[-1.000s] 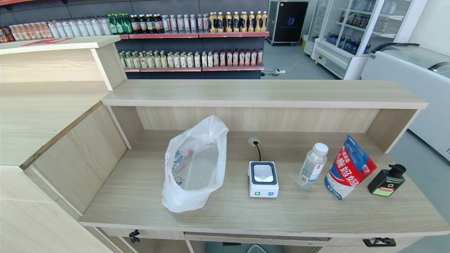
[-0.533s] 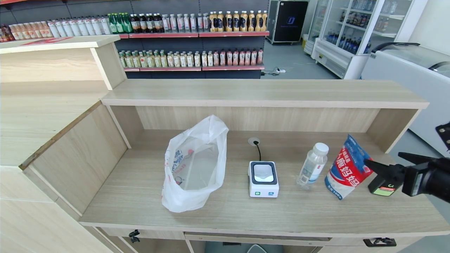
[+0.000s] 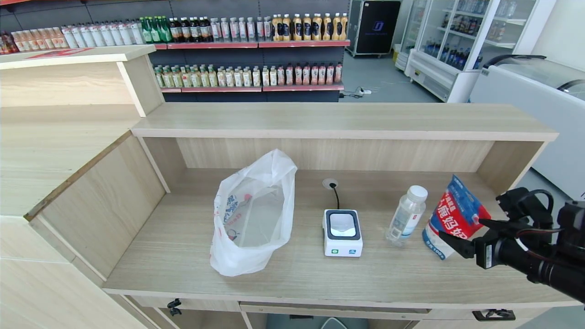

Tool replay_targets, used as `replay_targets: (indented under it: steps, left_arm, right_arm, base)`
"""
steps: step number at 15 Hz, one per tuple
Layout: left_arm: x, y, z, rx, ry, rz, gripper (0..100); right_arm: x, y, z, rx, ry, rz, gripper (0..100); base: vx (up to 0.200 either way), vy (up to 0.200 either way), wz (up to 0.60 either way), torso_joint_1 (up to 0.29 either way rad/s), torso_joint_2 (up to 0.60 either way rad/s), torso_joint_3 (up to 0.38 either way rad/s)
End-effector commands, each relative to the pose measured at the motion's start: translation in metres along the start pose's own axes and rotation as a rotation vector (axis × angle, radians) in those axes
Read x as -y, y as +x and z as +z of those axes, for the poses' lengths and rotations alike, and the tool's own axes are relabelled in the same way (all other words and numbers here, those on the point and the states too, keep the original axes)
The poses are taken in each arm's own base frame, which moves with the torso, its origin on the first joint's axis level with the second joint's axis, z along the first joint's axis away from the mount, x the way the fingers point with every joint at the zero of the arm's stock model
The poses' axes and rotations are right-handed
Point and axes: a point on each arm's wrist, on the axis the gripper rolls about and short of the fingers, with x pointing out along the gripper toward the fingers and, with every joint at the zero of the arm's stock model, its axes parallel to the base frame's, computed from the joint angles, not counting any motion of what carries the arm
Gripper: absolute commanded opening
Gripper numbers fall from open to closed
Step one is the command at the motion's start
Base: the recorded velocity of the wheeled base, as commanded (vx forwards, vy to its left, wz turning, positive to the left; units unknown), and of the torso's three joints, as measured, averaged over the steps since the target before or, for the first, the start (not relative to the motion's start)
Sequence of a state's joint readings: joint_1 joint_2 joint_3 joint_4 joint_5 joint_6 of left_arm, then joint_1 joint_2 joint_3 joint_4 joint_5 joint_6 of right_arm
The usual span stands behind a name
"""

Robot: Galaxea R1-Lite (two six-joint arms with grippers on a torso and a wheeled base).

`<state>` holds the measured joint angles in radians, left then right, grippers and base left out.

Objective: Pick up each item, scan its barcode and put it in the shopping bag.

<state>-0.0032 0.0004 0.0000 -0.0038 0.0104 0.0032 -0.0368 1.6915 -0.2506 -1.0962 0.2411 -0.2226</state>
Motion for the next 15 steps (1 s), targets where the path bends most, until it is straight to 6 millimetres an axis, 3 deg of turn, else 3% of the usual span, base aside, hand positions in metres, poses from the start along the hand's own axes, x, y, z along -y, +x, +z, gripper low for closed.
replay_targets:
  steps: [1, 10, 15]
  left_arm:
    - [0.0, 0.0, 0.0, 0.001, 0.0, 0.0, 100]
    - [0.0, 0.0, 0.0, 0.001, 0.0, 0.0, 100]
    - [0.0, 0.0, 0.0, 0.001, 0.0, 0.0, 100]
  right_arm:
    - [-0.003, 0.02, -0.026, -0.07, 0.012, 0.026, 100]
    - [-0.032, 0.06, -0.042, -0.031, -0.04, 0.119, 100]
    - [-0.028, 0.087, -0.033, 0.067, -0.065, 0.083, 100]
  base:
    - [0.0, 0.0, 0.0, 0.0, 0.0, 0.0]
    - [0.0, 0.0, 0.0, 0.0, 0.0, 0.0]
    - [0.0, 0.0, 0.0, 0.0, 0.0, 0.0]
